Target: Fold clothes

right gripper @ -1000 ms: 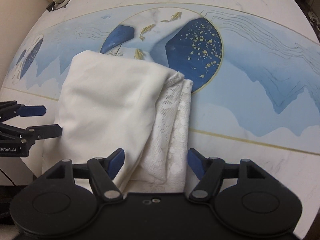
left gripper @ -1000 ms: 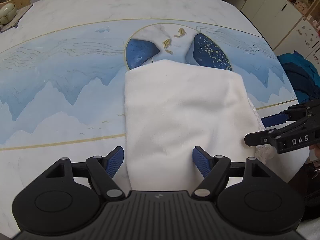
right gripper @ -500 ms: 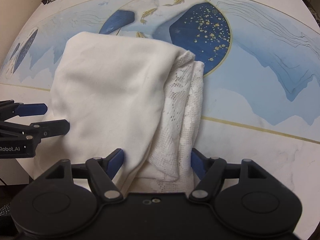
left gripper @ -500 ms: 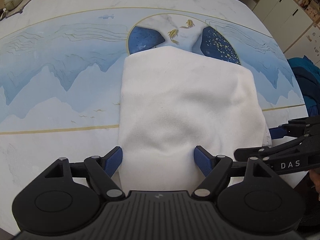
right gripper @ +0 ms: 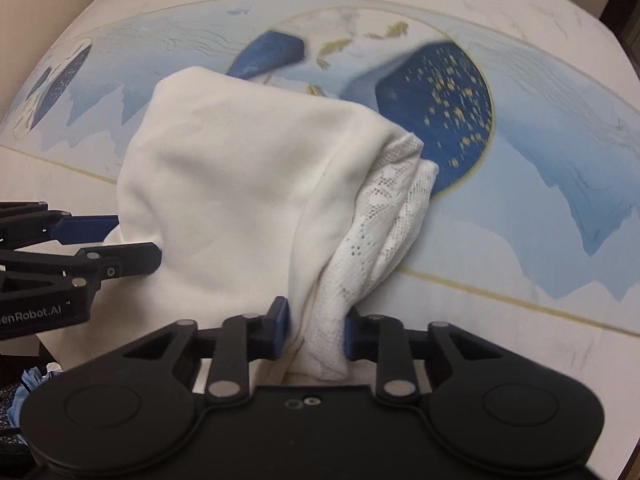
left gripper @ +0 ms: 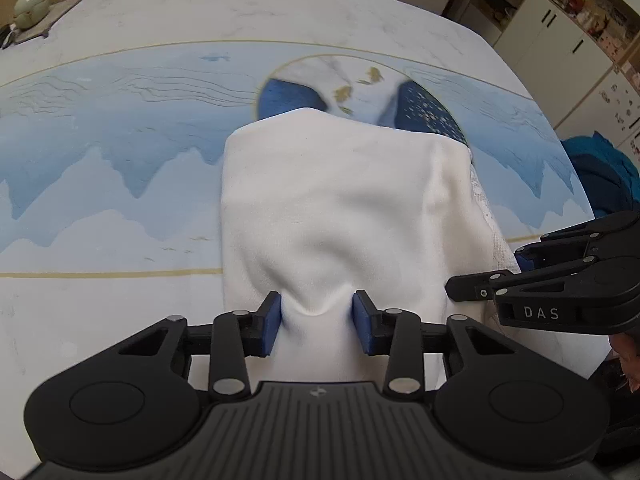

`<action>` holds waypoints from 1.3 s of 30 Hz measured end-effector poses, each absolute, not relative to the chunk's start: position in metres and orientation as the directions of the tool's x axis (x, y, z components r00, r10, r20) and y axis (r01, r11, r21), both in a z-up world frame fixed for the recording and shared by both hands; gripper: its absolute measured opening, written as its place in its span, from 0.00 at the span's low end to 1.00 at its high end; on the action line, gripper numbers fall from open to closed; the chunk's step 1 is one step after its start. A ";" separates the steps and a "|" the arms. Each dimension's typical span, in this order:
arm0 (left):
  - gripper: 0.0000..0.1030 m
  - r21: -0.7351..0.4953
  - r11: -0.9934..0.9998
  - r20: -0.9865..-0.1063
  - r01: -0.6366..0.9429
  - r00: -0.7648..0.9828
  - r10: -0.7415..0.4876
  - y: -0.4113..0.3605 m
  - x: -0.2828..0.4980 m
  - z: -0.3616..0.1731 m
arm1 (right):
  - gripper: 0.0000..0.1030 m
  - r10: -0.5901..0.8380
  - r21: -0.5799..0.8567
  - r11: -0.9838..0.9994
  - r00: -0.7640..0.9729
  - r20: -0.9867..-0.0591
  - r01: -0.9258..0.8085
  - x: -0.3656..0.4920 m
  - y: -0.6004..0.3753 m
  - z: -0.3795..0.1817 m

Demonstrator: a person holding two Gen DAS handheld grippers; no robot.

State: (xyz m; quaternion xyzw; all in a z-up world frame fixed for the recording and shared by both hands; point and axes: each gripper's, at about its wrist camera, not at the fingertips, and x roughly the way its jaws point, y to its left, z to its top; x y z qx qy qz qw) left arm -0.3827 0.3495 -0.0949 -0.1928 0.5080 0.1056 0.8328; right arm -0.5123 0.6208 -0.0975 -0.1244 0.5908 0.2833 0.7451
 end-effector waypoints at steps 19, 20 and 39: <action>0.31 -0.166 0.797 -0.884 -0.580 0.446 0.140 0.614 -0.461 -0.077 | 1.00 0.421 0.169 0.536 0.088 -0.903 -0.827 -0.411 0.833 -0.095; 0.31 -0.158 0.790 -0.886 -0.592 0.438 0.151 0.629 -0.465 -0.077 | 1.00 0.431 0.177 0.517 0.077 -0.899 -0.837 -0.409 0.848 -0.095; 0.38 -0.131 0.734 -0.889 -0.667 0.407 0.211 0.751 -0.489 -0.085 | 1.00 0.471 0.206 0.387 0.000 -0.882 -0.899 -0.356 0.981 -0.112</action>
